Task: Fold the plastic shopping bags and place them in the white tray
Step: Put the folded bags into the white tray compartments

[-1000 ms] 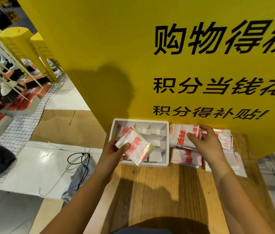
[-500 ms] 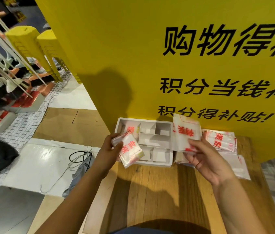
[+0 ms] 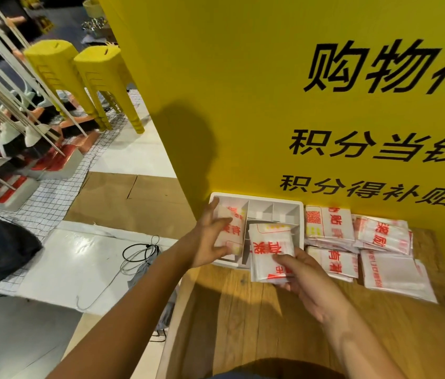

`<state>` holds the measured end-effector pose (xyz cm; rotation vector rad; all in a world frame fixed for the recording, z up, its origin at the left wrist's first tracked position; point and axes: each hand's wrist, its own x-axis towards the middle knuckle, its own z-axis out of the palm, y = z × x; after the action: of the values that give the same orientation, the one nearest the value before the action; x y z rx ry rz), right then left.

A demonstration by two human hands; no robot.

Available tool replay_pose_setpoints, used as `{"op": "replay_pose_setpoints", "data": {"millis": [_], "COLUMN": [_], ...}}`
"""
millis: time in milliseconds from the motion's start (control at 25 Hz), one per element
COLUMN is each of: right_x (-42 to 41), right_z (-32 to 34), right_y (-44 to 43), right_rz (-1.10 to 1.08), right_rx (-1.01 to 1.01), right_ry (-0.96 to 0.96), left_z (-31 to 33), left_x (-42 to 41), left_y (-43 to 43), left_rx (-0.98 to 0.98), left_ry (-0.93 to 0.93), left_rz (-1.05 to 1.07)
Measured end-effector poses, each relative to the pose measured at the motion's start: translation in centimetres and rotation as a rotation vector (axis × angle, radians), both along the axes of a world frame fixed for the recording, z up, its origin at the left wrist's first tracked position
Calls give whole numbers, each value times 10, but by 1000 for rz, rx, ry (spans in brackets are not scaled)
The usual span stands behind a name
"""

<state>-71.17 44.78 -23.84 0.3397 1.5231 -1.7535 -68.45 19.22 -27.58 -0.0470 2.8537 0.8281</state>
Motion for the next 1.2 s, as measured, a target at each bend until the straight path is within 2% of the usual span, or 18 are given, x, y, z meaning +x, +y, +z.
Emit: {"op": "replay_pose_setpoints", "data": {"millis": [120, 320, 440, 560, 640, 720, 880, 960, 1080, 1200], "right_x": [2, 3, 3, 4, 1, -4, -12, -11, -8, -8], "right_z": [-1, -7, -9, -9, -10, -17, -33, -38, -40, -51], "right_y": [-6, -21, -30, -42, -55, -73, -102, -108, -106, -94], "right_rz": [29, 27, 52, 63, 70, 98, 106, 132, 246, 404], "right_rx": [37, 73, 142, 135, 176, 274, 457, 520, 736, 939], "right_ry": [37, 108, 213, 350, 460, 582, 778, 838, 1085, 1364], "left_z": [-15, -35, -36, -37, -41, -48, -43, -40, -47, -50], "left_x": [6, -6, -17, -2, 16, 26, 35, 41, 40, 30], "left_y": [-9, -8, -4, -4, -3, 0, 2, -1, -5, -4], "left_rx": [-335, -525, -403, -96, 120, 180, 261, 207, -115, -249], "left_ry": [179, 252, 222, 278, 235, 193, 310, 367, 393, 374], "left_rz": [-150, -92, -8, 203, 321, 284, 381, 269, 2, 25]}}
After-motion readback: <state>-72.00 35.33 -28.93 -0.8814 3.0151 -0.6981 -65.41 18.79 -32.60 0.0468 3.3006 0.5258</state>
